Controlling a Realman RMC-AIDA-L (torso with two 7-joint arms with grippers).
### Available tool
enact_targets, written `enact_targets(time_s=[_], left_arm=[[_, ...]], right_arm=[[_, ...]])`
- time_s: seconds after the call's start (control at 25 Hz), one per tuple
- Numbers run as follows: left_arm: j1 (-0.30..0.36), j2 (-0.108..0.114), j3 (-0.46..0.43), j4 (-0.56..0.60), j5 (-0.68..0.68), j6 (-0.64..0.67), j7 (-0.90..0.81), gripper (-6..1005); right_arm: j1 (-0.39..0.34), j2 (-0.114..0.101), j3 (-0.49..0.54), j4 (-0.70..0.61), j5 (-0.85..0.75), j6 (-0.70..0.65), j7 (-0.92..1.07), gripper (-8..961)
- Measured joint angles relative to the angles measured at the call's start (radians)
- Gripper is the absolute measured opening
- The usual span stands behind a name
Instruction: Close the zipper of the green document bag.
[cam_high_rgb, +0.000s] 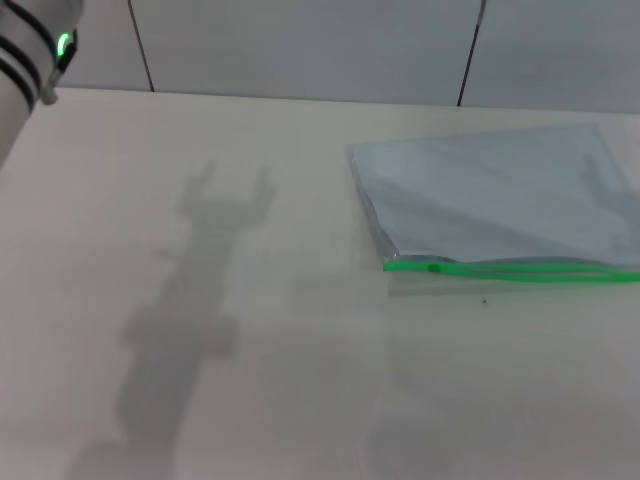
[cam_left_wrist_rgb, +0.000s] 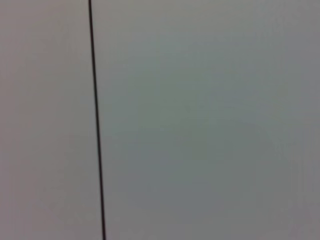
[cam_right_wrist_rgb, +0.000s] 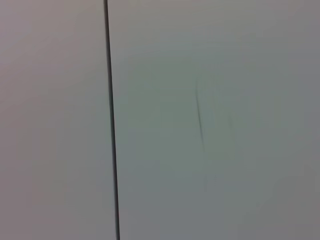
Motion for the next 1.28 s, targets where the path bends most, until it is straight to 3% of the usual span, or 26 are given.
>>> enact_targets(time_s=[0.36,0.72,0.96,1.28], left_arm=[[0.079,0.001,0.002,0.083,-0.128,-0.008,0.159,721],[0.024,0.002,-0.005,0.034,-0.288,-0.006,0.294,721],[0.015,-0.001,0.010,0.003,-0.294,0.001,0.296,721],[0.027,-0.002,0.024,0.010,-0.295,0.003,0.297,721]], right_arm=[[0.007,0.000,-0.002,0.023,0.002,-0.031,0.000,894],[0.007,0.002,0.000,0.034,0.006,-0.022,0.000,894],[-0.011,0.001,0.000,0.015,0.007,-0.047,0.000,894],[-0.093,0.001,0.010,-0.067,0.010,-0.091,0.001,894]])
